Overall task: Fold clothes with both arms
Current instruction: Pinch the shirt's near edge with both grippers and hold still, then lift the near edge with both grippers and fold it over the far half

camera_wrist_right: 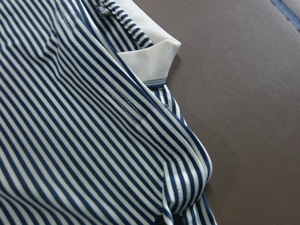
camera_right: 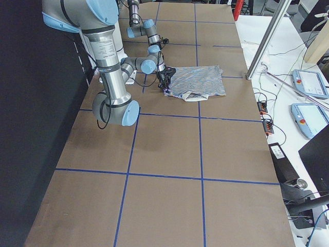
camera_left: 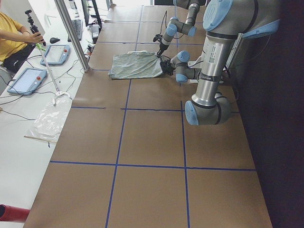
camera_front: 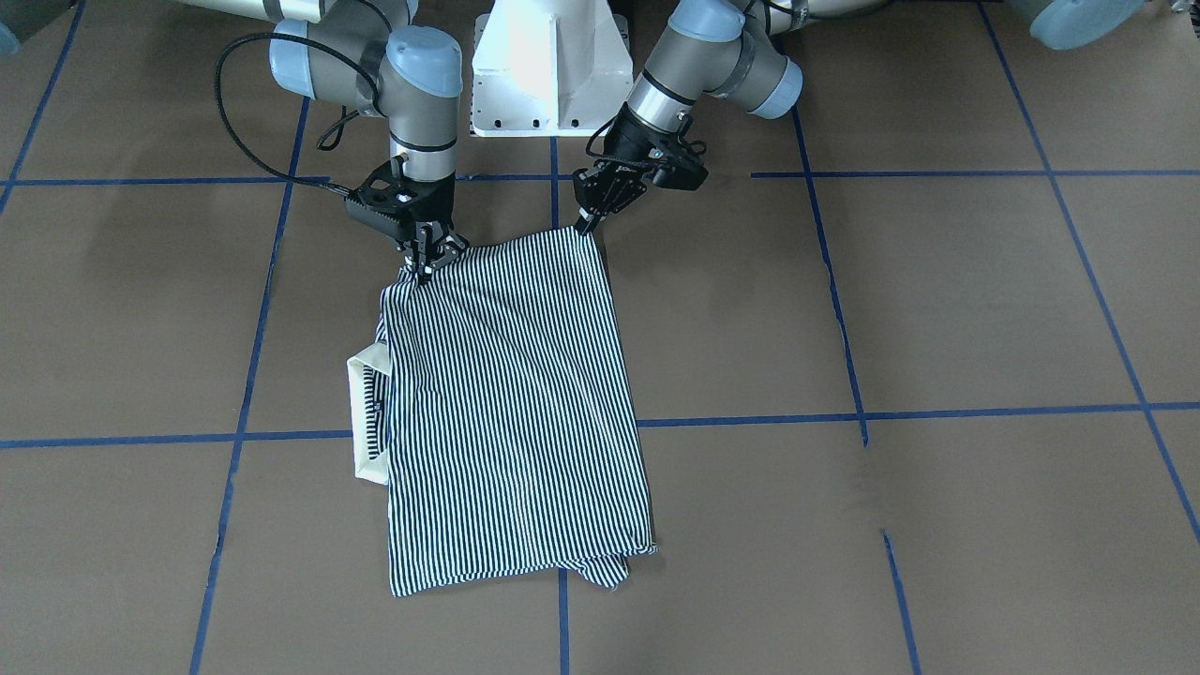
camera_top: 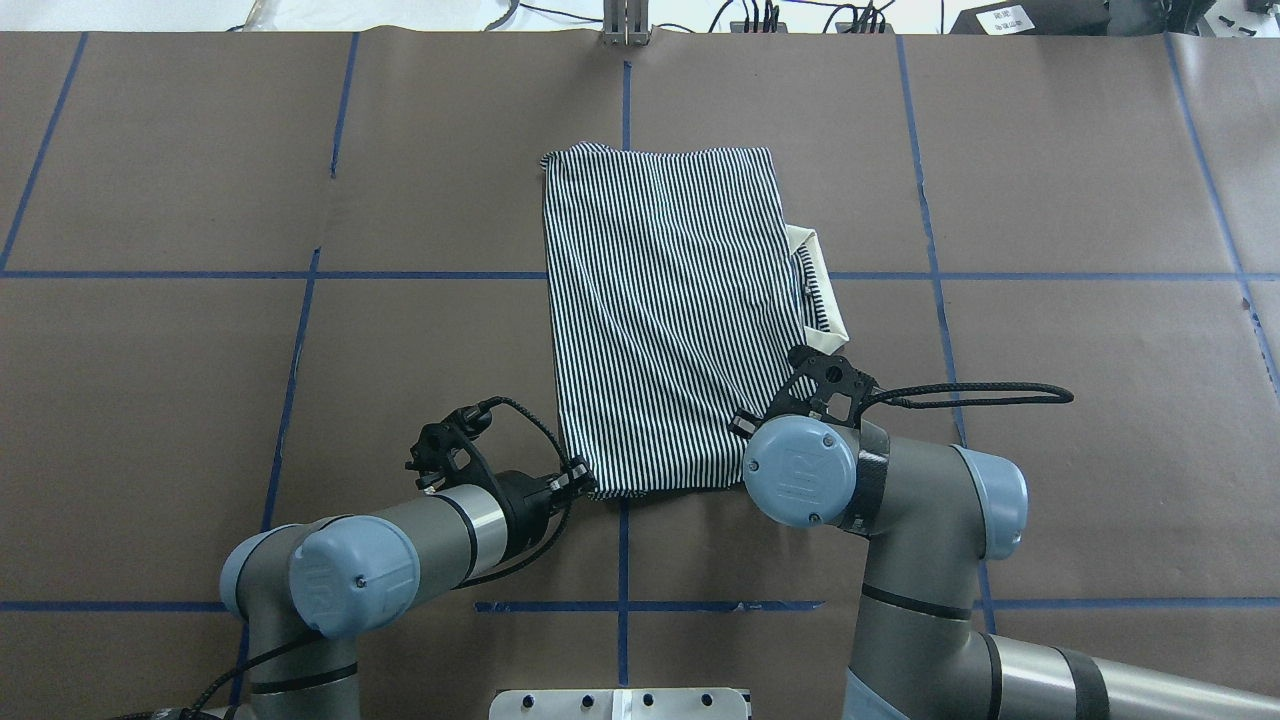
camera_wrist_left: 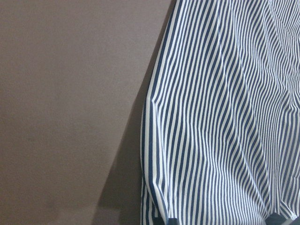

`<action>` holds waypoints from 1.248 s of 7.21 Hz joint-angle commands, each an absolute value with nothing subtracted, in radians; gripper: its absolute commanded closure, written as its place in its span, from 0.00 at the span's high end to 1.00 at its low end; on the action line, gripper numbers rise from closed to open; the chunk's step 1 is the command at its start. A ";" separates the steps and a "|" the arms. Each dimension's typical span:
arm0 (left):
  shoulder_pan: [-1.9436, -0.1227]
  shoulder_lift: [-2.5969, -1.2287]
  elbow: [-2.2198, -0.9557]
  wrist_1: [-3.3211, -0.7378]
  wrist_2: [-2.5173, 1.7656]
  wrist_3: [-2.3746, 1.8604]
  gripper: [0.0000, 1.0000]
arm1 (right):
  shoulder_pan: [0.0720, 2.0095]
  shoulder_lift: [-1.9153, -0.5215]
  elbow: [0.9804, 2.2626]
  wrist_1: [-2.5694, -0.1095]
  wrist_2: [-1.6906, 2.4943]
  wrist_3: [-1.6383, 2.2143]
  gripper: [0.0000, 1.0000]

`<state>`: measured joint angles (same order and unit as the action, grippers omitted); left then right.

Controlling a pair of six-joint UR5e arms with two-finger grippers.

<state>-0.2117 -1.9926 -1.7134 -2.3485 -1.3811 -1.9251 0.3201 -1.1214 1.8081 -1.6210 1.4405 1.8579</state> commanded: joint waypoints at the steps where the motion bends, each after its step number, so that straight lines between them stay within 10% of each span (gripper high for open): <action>1: -0.212 -1.993 -1.713 -2.347 -1.387 -1.925 0.00 | 0.330 -1.105 1.821 -1.621 1.440 1.861 0.00; 6: -0.225 -1.951 -2.232 -1.906 -1.509 -1.825 0.00 | 0.318 -1.092 2.208 -1.891 1.492 1.926 0.00; 9: -0.215 -1.965 -2.338 -1.755 -1.513 -1.829 0.00 | 0.259 -1.062 2.318 -2.009 1.485 1.957 0.00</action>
<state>-0.2224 -1.9577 -2.3190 -1.7979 -1.5103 -1.8312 0.2741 -1.0732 2.2994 -1.9792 1.4892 1.9471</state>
